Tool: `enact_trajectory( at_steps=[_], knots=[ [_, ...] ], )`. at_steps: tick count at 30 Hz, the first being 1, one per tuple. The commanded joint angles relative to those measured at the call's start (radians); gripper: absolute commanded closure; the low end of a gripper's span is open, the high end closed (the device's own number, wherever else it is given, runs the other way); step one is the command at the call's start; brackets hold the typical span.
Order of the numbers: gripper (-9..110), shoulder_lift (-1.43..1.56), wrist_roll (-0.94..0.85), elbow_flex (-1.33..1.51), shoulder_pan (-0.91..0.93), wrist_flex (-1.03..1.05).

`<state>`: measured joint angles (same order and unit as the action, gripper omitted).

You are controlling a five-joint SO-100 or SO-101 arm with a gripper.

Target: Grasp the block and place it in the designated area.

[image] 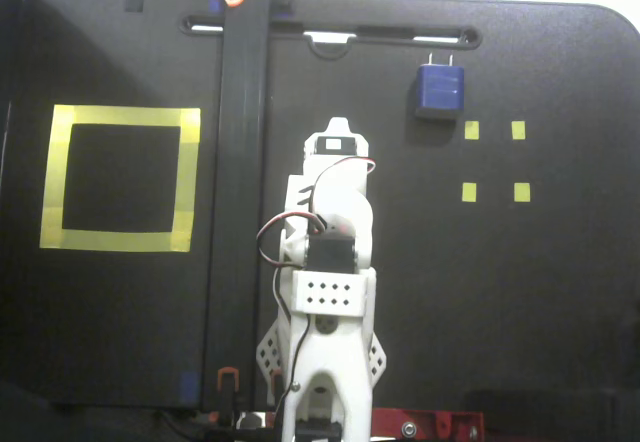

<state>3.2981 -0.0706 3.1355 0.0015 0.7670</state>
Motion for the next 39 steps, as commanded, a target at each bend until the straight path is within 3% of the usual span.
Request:
enact_trajectory(
  at_steps=[1, 23, 39],
  knots=[
    [101, 0.006, 0.006, 0.005, 0.005, 0.003],
    [101, 0.006, 0.0, 0.005, -0.003, 0.0],
    [101, 0.006, -0.002, 0.005, 0.002, -0.485]
  ],
)
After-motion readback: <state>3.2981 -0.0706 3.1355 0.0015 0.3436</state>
